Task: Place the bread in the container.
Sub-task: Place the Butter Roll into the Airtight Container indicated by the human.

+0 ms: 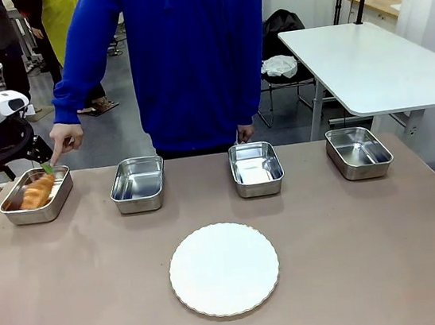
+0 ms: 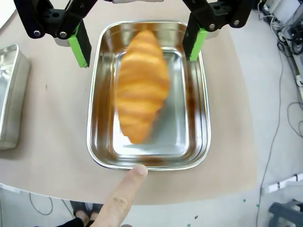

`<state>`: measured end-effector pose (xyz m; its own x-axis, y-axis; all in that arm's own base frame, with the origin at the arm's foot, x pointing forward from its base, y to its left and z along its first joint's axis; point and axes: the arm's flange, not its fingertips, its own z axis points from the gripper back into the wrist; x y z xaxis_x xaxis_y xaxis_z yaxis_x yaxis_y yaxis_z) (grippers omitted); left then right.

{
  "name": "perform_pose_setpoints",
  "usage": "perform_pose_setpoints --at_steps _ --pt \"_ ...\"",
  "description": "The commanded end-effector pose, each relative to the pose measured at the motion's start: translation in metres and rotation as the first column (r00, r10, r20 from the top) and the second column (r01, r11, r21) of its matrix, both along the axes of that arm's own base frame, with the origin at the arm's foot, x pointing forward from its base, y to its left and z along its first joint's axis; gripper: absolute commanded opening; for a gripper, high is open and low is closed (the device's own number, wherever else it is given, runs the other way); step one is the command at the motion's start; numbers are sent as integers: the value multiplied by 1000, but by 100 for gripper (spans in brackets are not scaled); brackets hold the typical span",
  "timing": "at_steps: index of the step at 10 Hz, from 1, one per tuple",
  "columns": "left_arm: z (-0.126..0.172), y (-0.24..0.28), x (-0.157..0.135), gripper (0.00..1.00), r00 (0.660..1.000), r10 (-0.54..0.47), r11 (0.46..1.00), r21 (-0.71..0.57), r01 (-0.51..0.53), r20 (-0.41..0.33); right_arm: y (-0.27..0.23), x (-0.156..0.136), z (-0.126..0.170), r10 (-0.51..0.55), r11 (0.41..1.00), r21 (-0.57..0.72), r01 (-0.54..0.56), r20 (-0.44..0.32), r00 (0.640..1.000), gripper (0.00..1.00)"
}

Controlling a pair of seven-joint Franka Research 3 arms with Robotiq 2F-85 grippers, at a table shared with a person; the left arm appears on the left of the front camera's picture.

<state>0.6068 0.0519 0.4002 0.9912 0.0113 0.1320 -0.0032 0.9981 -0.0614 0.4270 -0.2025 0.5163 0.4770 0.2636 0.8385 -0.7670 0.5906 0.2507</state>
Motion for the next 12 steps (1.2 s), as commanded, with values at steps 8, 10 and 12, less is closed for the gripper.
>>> perform_pose_setpoints --at_steps 8,10,12 --pt "5 0 -3 100 1000 0 1000 1 0 7 1 0 2 4 1000 7 -4 11 1000 100" --pt "5 0 -3 100 1000 0 1000 1 0 7 1 0 2 4 1000 7 -4 11 1000 100" --pt "4 -2 -3 100 1000 0 1000 -4 0 4 1 0 2 4 1000 7 -4 11 1000 100"
